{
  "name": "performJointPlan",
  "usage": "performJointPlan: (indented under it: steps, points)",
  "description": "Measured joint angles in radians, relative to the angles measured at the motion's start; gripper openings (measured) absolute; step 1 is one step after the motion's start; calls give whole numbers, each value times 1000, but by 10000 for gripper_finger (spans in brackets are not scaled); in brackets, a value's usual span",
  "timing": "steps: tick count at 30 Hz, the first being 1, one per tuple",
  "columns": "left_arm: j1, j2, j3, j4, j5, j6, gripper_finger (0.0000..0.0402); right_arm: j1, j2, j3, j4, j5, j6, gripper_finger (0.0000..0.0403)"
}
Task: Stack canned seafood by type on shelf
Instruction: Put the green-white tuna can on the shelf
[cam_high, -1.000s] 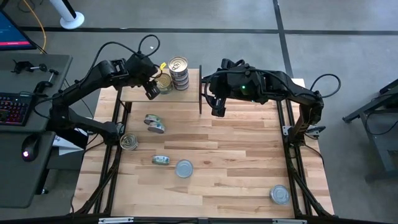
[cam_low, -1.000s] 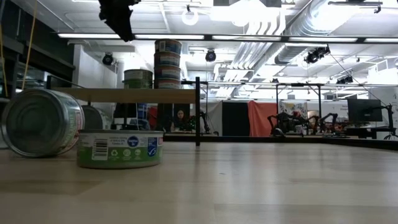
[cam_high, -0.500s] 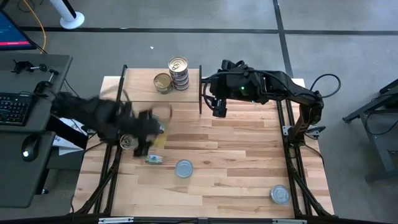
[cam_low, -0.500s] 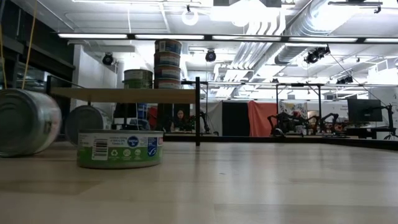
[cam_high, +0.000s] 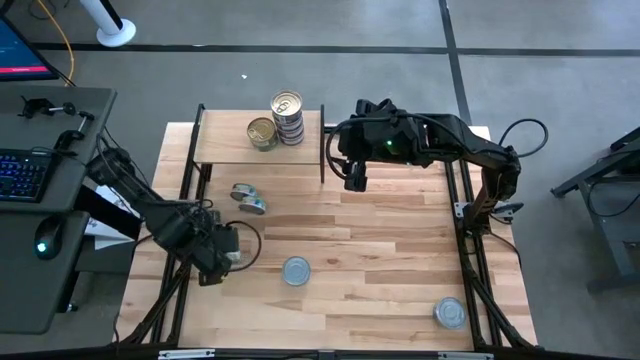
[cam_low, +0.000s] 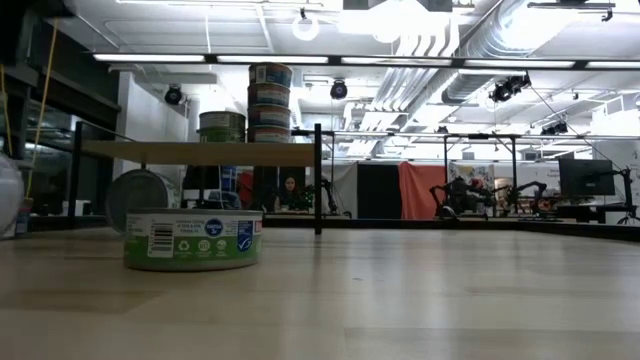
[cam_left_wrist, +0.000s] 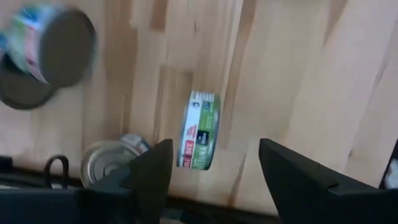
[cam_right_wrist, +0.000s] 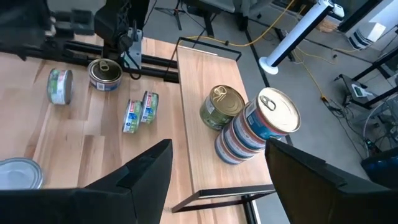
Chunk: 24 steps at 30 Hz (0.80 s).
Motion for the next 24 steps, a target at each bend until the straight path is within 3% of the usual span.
performJointPlan:
  steps: [10, 16, 24]
  points:
    - [67, -1, -156, 20, 125, 45, 291, -29, 0, 0, 0, -51, 34, 248]
    - [80, -1, -249, 132, 180, 65, 295, -36, 0, 0, 1, -51, 34, 248]
    - [87, 11, -314, 184, 155, 65, 295, -36, 0, 0, 1, -51, 34, 248]
